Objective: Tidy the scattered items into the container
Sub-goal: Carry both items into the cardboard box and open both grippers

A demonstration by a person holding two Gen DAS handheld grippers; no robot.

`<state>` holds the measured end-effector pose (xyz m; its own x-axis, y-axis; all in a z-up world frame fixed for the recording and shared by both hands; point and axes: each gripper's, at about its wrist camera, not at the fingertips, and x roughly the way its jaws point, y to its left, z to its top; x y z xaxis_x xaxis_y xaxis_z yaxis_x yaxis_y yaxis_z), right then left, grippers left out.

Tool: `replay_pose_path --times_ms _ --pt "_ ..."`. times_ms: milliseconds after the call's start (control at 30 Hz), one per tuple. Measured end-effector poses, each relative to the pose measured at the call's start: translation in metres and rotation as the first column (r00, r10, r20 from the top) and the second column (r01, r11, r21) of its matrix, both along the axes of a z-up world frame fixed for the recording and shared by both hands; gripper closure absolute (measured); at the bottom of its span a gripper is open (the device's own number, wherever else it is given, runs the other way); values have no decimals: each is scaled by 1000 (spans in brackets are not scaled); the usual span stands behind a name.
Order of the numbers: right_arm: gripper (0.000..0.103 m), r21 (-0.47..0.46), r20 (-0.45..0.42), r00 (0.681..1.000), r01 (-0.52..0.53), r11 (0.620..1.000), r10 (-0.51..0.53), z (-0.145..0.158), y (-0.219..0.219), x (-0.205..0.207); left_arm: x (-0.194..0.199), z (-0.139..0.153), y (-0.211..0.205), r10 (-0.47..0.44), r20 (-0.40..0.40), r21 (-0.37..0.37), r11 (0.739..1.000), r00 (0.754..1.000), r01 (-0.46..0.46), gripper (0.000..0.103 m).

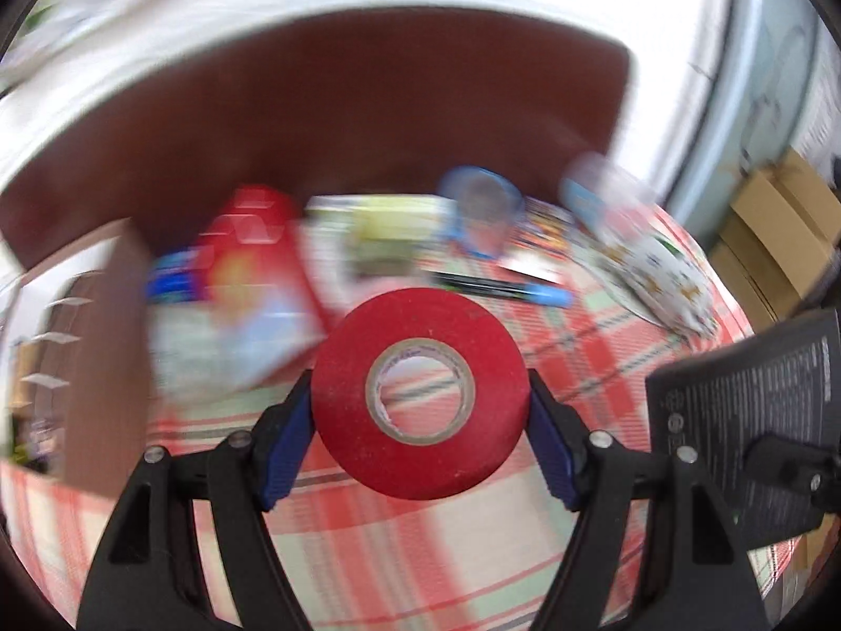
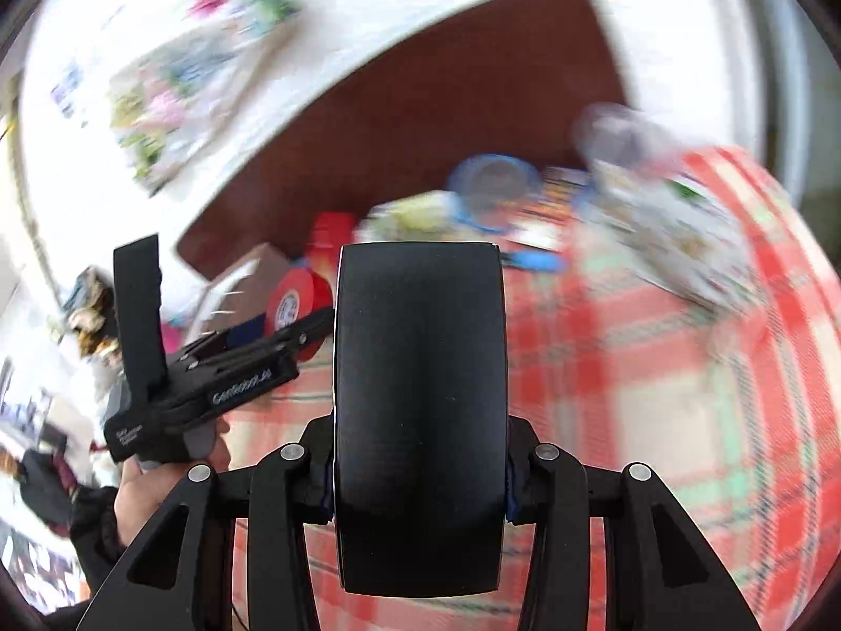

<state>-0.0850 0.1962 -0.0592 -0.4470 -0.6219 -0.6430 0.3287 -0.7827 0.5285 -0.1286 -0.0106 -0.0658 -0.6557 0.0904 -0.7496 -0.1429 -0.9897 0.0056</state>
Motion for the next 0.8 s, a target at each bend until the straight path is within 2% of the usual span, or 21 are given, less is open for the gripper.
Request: replay_pose_path --times_ms 100,233,367,600,800 --pt "58 -29 -48 994 -96 995 94 22 -58 -8 13 25 -61 85 -40 1 996 996 -86 30" --pt "58 -71 -98 974 -214 974 206 44 -138 -14 33 55 -147 206 -80 21 978 975 -205 30" --pt "58 -115 -104 948 -311 943 300 50 -224 -29 40 64 -221 278 -74 19 961 958 -277 30" --pt "58 -113 -59 930 -368 923 364 30 -356 -60 9 40 -331 365 19 27 931 931 -365 30" --pt "58 -117 -3 918 -394 912 396 2 -439 -81 -14 10 -384 392 65 53 917 918 -396 30"
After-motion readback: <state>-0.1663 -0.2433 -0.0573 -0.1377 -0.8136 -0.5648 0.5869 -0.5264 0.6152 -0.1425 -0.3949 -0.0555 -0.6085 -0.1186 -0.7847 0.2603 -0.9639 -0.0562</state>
